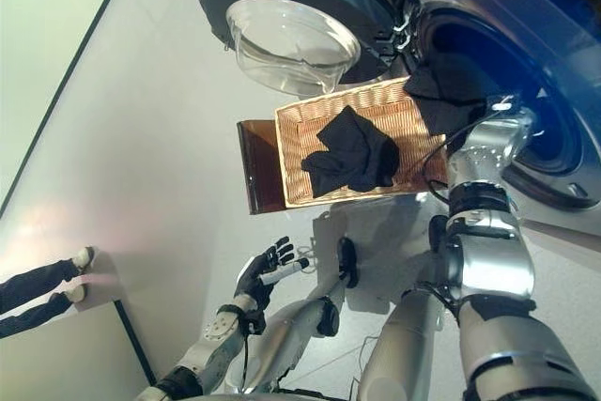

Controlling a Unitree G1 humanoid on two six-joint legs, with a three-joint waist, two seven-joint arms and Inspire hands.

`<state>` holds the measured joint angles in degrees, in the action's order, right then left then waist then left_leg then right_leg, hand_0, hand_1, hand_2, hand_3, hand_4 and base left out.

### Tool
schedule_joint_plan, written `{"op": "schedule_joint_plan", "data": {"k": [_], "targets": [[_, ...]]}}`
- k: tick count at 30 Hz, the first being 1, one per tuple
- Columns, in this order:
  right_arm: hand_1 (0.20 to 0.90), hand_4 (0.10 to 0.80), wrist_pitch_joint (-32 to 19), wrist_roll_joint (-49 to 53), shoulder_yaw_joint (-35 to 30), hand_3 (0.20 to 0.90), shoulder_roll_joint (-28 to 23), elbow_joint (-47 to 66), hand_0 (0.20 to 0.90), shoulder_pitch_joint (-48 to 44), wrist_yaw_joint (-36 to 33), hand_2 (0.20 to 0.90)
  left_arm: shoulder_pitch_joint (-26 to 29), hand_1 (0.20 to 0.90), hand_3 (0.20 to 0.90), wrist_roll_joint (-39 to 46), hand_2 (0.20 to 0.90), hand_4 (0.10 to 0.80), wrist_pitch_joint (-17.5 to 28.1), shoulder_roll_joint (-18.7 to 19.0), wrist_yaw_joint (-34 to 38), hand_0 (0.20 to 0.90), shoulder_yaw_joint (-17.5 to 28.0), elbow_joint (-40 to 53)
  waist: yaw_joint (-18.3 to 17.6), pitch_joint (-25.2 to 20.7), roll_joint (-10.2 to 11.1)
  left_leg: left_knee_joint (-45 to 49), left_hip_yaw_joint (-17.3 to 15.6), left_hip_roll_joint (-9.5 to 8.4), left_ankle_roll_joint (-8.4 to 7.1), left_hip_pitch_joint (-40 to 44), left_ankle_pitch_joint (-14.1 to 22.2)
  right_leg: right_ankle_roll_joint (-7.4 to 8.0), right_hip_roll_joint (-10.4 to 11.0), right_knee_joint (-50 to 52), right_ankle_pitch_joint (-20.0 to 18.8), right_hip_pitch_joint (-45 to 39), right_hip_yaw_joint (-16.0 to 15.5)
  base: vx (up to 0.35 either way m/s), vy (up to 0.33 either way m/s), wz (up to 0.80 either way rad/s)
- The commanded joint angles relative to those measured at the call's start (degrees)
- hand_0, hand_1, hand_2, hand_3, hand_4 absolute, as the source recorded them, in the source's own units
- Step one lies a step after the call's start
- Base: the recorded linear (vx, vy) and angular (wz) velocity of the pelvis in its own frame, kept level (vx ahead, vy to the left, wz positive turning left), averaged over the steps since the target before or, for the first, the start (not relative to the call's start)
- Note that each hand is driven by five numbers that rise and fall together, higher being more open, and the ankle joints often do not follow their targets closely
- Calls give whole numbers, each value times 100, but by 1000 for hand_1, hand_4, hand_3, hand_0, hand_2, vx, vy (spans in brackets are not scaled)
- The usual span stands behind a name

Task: Pick up the clothes and place them into the washing machine

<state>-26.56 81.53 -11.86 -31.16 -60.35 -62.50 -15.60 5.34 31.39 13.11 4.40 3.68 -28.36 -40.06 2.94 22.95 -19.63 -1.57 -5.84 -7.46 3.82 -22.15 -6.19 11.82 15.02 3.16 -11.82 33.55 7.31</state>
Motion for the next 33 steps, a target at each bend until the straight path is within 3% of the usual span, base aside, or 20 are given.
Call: {"op": "schedule_joint_plan", "data": {"k": [1, 8, 12, 22, 33], "targets": [[200, 300, -417, -82, 445, 200, -826, 311, 200, -898, 77, 200, -276, 900, 900, 334, 900, 800, 342, 225, 48, 900, -128, 469, 70, -233, -327, 709, 103, 203, -610, -539, 436, -293, -101, 955, 1088, 390, 204, 0, 0, 0], [200, 300, -471, 41, 439, 200, -1454, -117, 200, -1349, -115, 200, -440, 900, 900, 1302, 900, 800, 458, 227, -65, 900, 394, 737, 190, -336, -575, 484, 17, 152, -631, -613, 345, -255, -97, 1008, 1132, 707, 357, 14, 0, -3], [200, 300, -643, 203, 390, 200, -1560, -27, 200, -1510, -121, 200, -433, 900, 900, 1348, 900, 800, 497, 263, -38, 900, 403, 905, 204, -372, -636, 418, 8, 150, -645, -682, 258, -258, -118, 1042, 1105, 814, 406, -2, -11, -4], [200, 300, -1078, 567, 404, 200, -1981, 37, 200, -1974, -171, 200, -382, 900, 900, 1172, 900, 800, 468, 347, -55, 900, 218, 922, 164, -627, -626, 335, 92, 54, -648, -604, 286, -274, -114, 1127, 1235, 783, 421, 38, -3, 2], [200, 300, -1174, 558, 528, 200, -2325, -137, 200, -2198, -425, 200, -414, 900, 900, 1125, 900, 800, 453, 407, -29, 900, 220, 901, 140, -808, -554, 282, 126, 49, -662, -583, 233, -285, -137, 997, 1137, 684, 400, 14, -2, 3]]}}
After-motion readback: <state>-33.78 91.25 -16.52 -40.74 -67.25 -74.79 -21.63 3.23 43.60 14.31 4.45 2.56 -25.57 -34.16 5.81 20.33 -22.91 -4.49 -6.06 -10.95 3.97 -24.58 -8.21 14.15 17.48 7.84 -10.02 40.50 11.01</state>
